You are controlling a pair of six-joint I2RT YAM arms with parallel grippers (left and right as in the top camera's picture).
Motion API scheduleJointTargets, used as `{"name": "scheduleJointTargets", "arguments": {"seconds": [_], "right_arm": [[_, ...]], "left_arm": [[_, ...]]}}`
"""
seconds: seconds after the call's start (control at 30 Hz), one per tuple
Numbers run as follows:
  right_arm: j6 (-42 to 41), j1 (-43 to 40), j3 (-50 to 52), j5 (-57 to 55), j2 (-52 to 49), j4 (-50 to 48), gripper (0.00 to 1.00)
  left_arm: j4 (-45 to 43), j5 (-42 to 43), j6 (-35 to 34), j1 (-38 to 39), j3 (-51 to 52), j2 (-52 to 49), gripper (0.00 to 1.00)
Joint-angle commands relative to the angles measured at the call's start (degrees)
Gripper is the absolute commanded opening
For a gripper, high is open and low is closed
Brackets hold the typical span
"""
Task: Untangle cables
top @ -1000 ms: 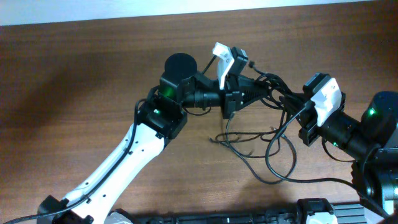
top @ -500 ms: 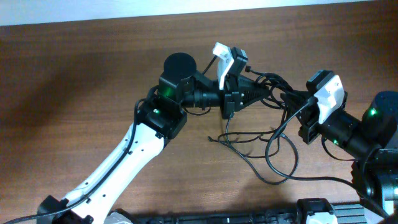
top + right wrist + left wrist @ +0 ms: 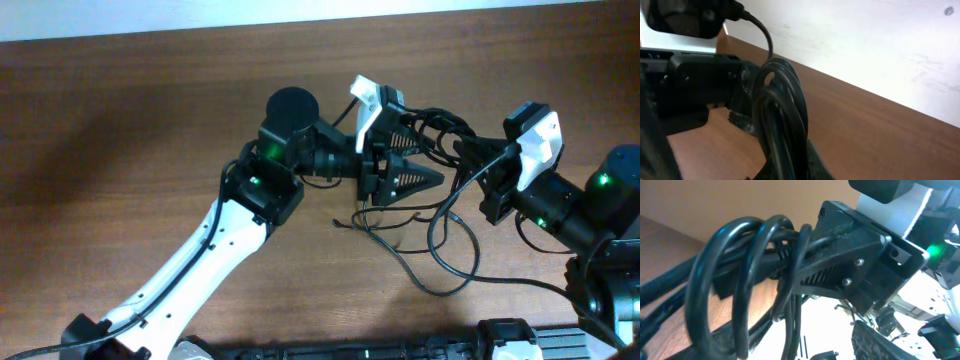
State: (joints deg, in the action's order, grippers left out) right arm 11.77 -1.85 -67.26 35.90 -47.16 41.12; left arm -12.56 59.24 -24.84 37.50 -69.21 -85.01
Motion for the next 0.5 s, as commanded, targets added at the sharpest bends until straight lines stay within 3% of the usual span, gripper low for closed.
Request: {"name": "scheduleJointTargets", "arguments": {"seconds": [0.0, 0.07, 0.23, 0.33, 0.47], "right_arm": [[-1.38, -0.07, -0.15, 2.71, 0.2, -0.68, 0.04], [-1.38, -0.07, -0.15, 2.75, 0.2, -0.68, 0.04], [-1.36, -0.07, -0.15, 4.2, 0.2, -0.68, 0.04], [-1.36, -0.07, -0.15, 4.66, 0.2, -0.66, 0.04], [-1.36, -0.07, -0.13, 6.19, 0.17, -0.59, 0.04]], "left_arm": [[-0.22, -4.48, 0.46, 0.87, -0.66, 0.28, 0.59], [-0.2, -6.4, 0.44, 0.87, -0.66, 0.28, 0.5], [1.42, -10.34, 0.39, 0.87, -0.66, 0.28, 0.39], [2.36, -11.56, 0.04, 0.87, -0.66, 0.28, 0.2], [2.34, -11.54, 0.04, 0.87, -0.66, 0.28, 0.03]]}}
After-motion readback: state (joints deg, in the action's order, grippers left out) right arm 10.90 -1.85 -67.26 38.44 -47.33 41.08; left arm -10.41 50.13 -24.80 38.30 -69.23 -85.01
